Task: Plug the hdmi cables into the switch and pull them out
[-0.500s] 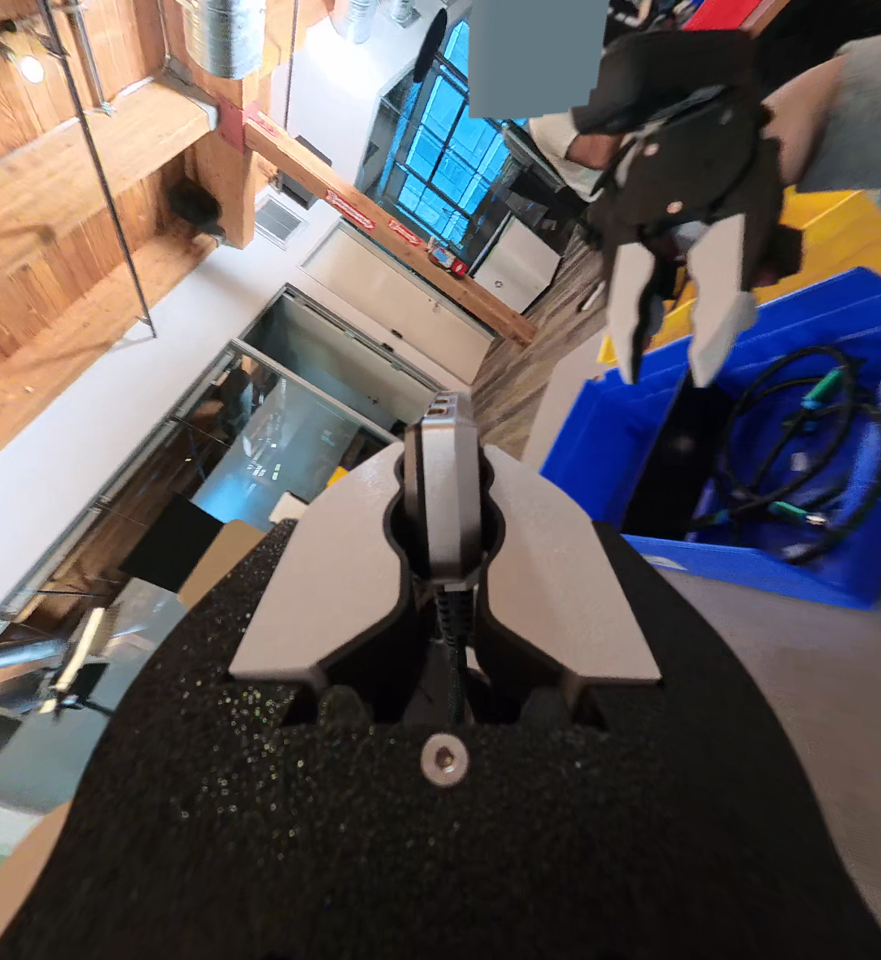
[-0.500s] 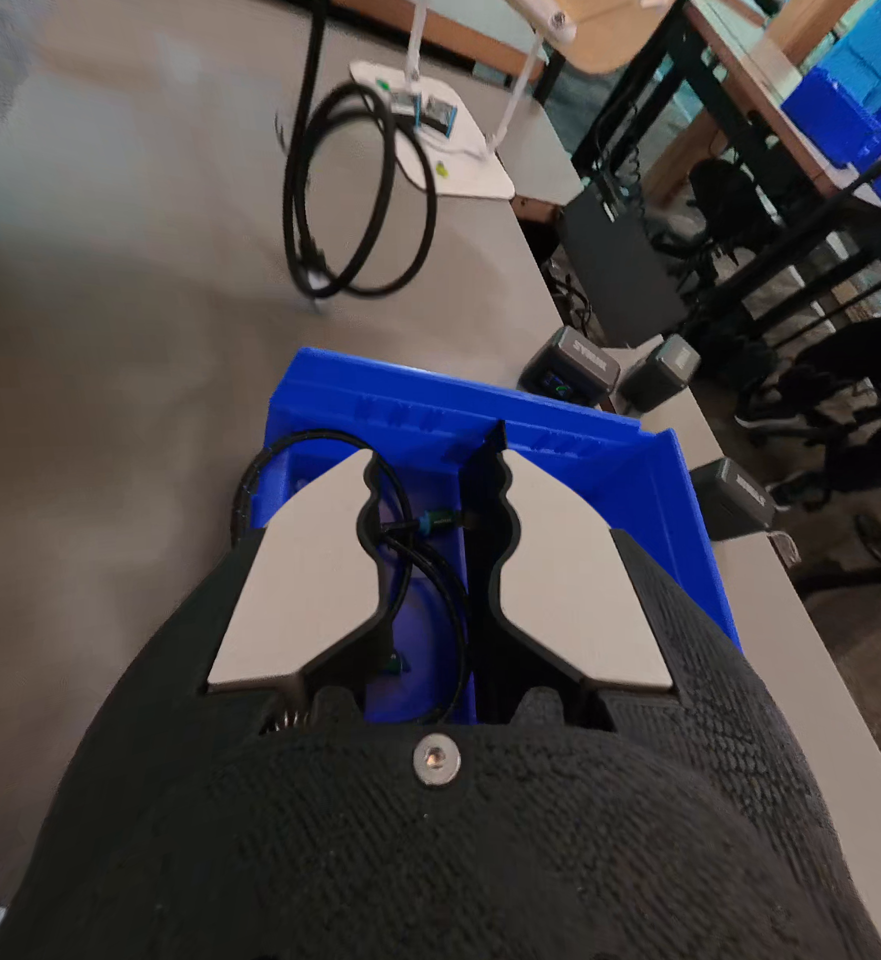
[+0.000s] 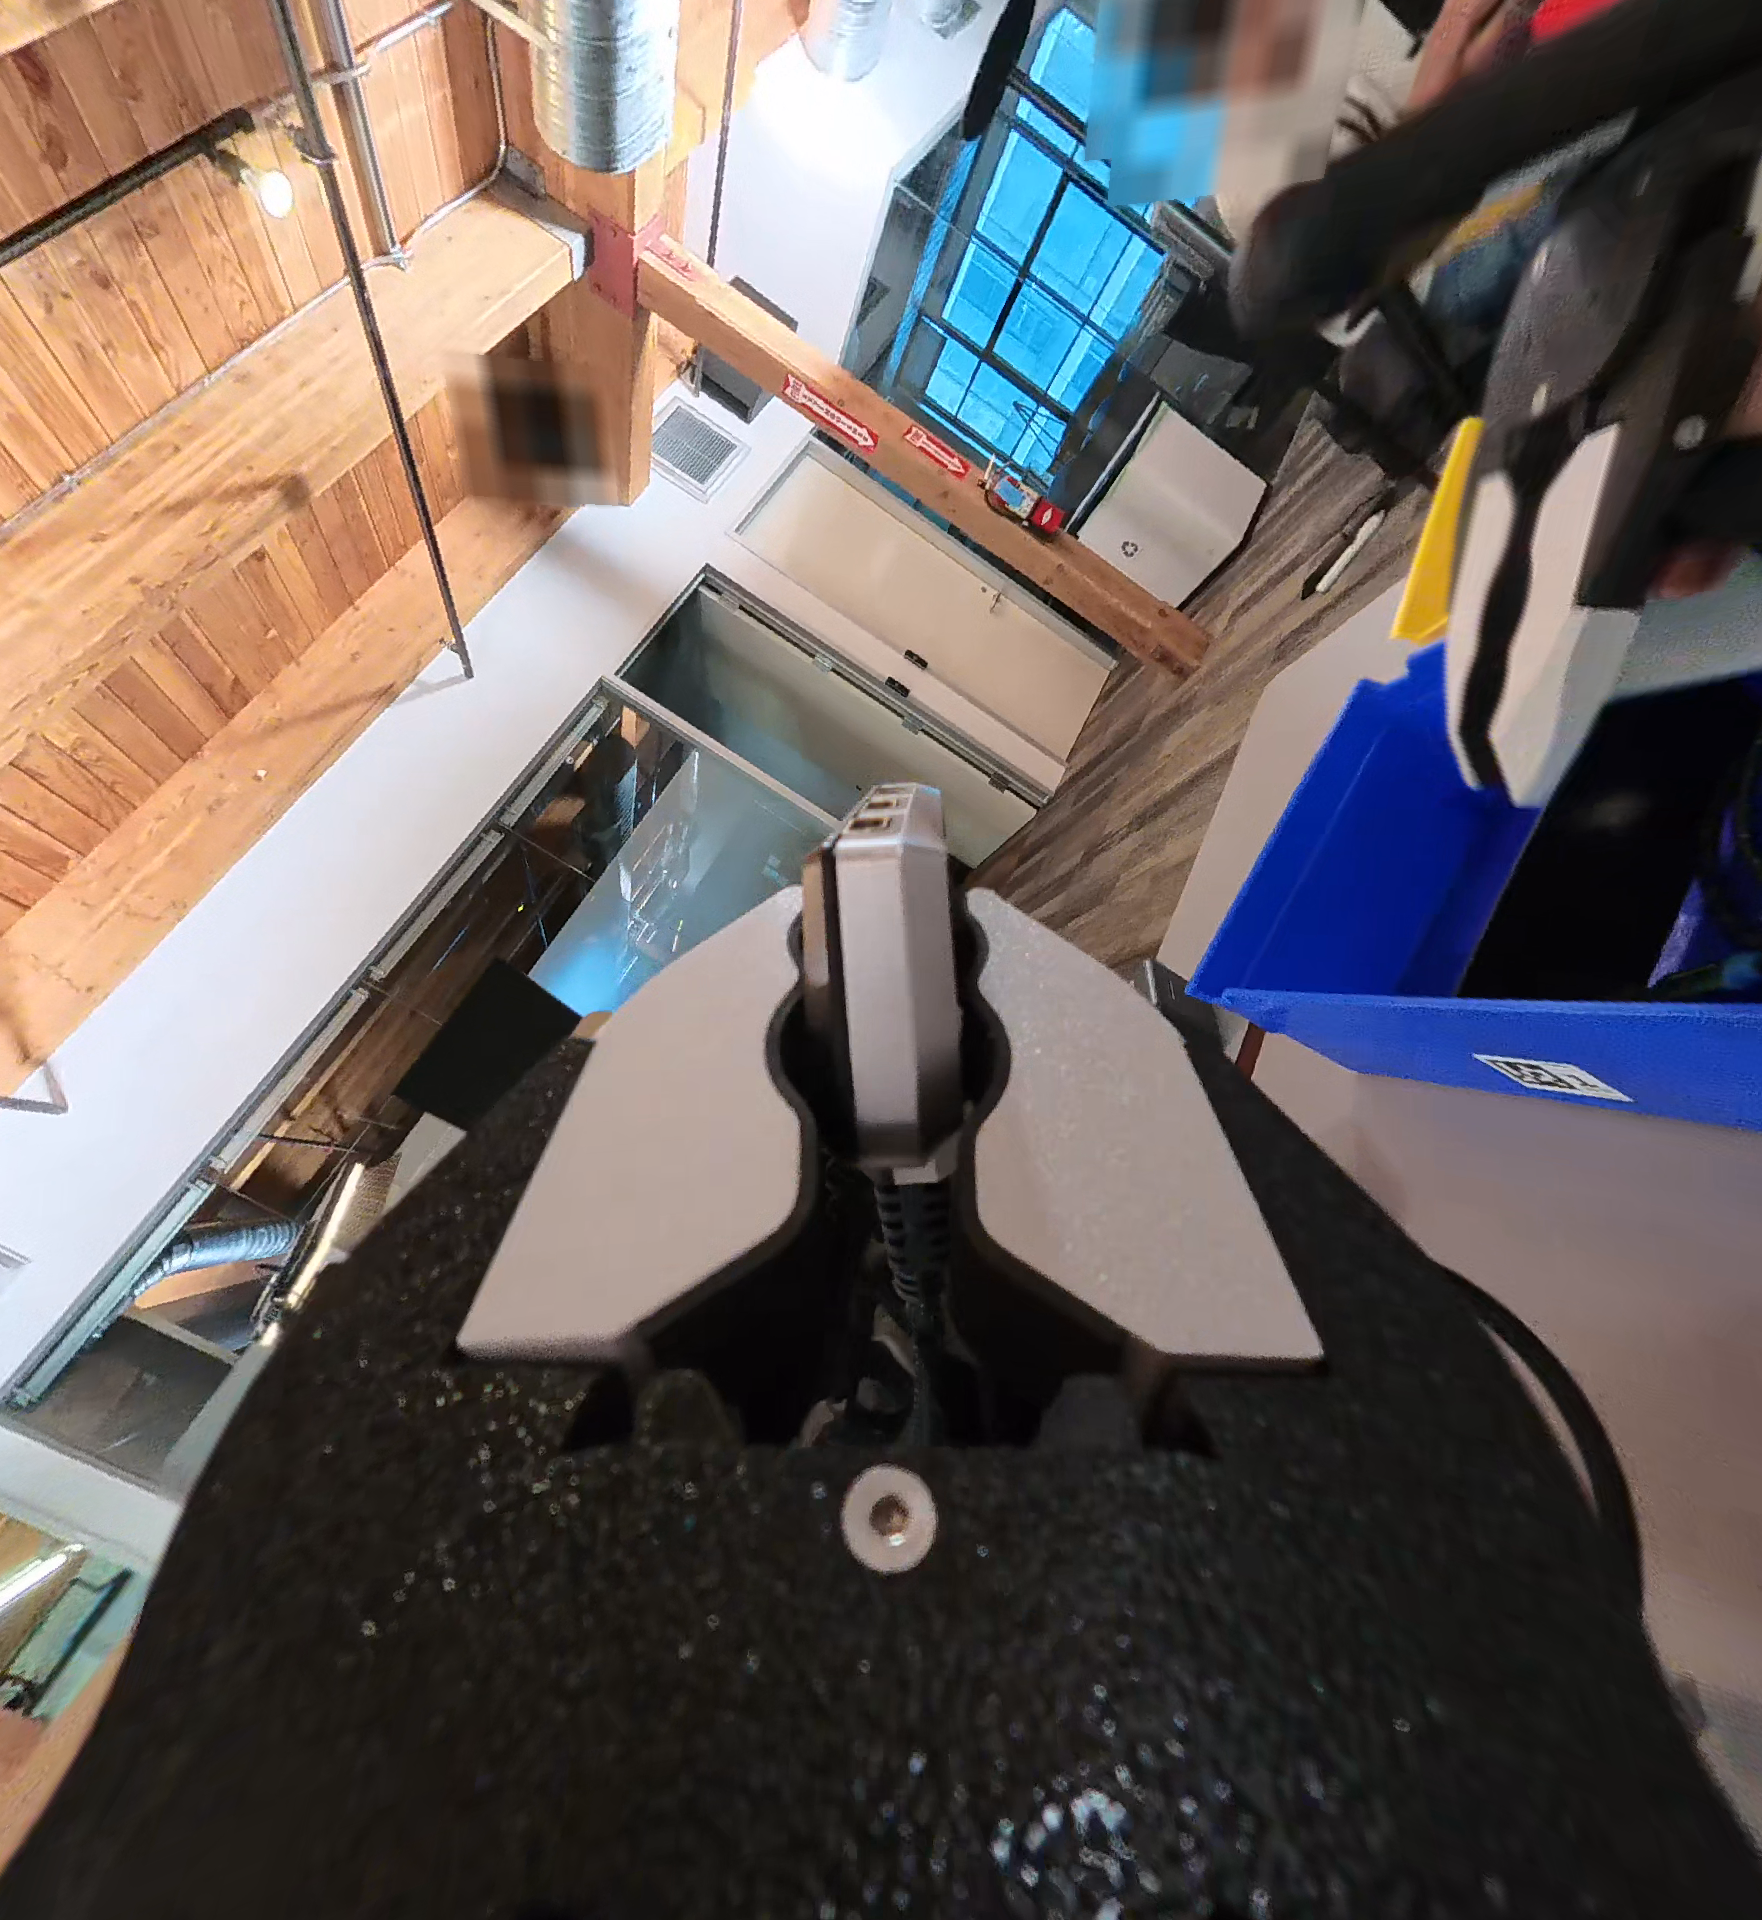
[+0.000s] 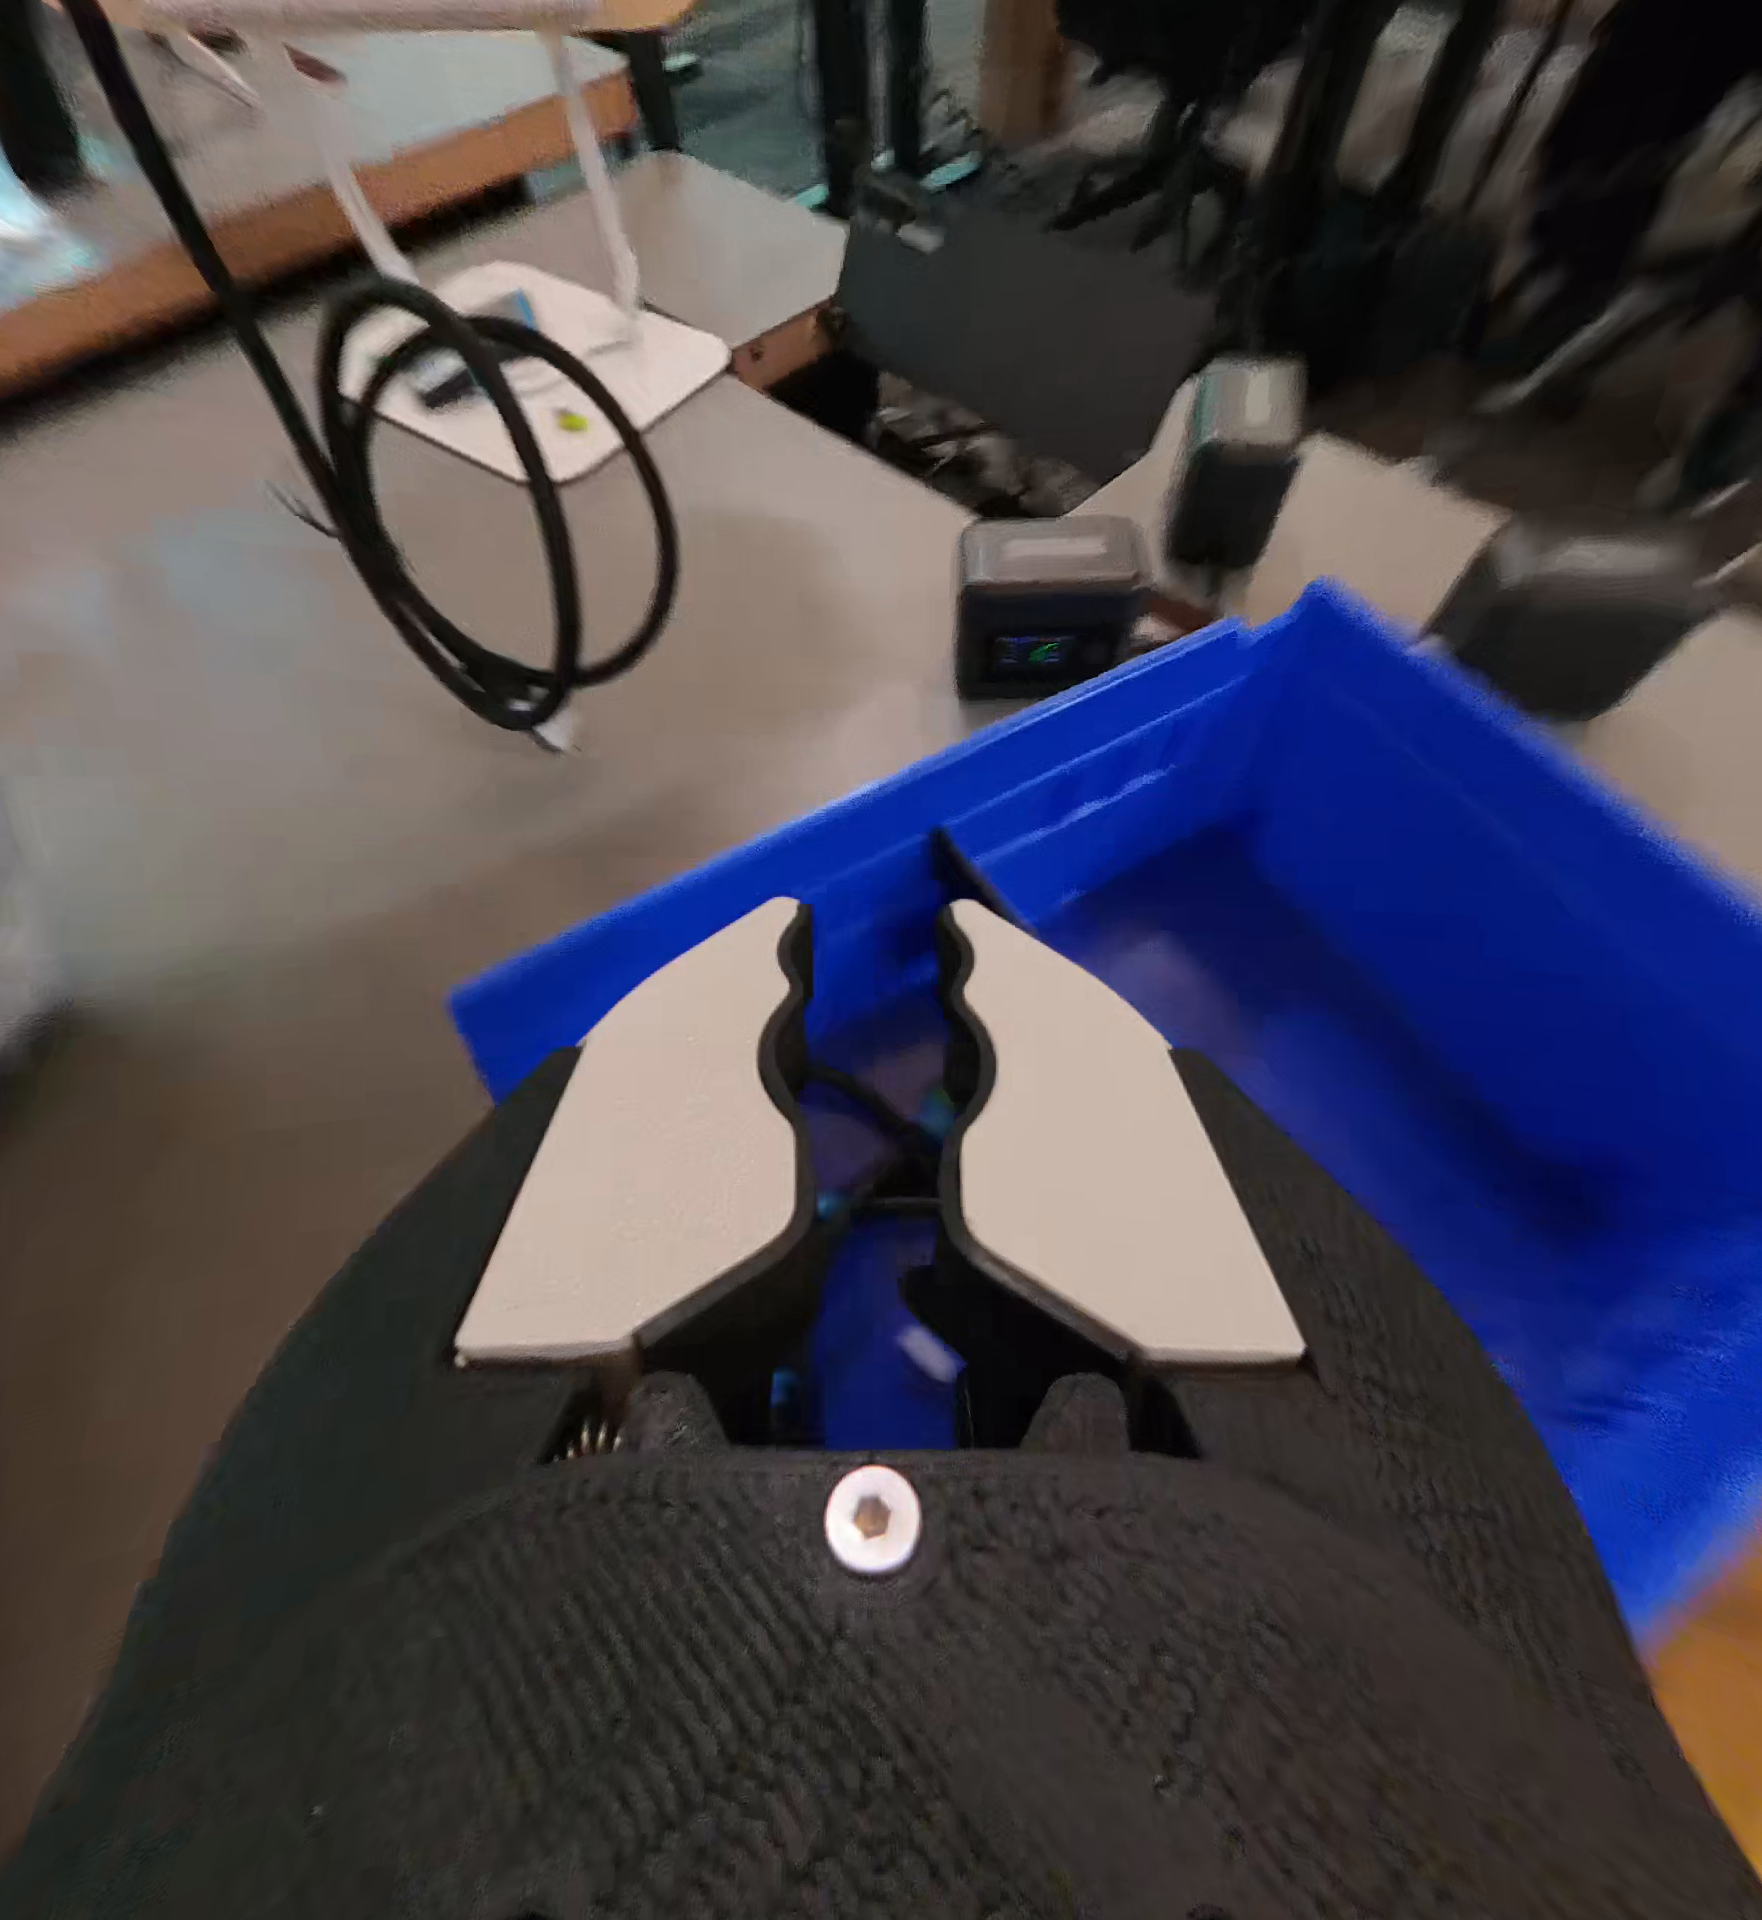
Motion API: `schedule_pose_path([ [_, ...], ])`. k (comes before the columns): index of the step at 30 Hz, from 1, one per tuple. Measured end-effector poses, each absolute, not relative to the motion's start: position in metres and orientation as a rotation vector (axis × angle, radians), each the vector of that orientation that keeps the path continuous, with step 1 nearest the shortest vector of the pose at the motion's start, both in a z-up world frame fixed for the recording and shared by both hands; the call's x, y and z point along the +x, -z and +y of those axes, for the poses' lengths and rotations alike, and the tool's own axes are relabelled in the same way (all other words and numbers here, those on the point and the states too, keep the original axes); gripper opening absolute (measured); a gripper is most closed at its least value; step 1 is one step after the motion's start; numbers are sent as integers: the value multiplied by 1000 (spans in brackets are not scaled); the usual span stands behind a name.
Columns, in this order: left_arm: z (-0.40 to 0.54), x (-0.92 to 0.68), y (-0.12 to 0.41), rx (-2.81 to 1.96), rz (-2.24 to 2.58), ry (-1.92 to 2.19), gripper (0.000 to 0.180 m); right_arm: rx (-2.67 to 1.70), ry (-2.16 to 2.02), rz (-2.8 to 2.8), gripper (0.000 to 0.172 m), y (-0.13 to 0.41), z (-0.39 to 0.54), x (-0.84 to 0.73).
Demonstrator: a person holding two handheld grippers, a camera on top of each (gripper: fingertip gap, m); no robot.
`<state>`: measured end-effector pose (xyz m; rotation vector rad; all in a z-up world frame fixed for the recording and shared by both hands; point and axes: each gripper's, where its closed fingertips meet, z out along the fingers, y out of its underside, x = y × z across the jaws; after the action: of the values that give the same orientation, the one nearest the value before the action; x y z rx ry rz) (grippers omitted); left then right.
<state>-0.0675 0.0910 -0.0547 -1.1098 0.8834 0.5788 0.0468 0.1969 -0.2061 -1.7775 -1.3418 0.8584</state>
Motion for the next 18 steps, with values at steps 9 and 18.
schedule_pose_path([
  [9, 96, -82, 61, -1099, 877, -578, 22, -2391, -646, -1313, 34, 299, 216, 44],
  [18, 84, -93, 54, -1044, 831, -457, 22, -2604, -496, -1145, 37, 337, 225, 55],
])
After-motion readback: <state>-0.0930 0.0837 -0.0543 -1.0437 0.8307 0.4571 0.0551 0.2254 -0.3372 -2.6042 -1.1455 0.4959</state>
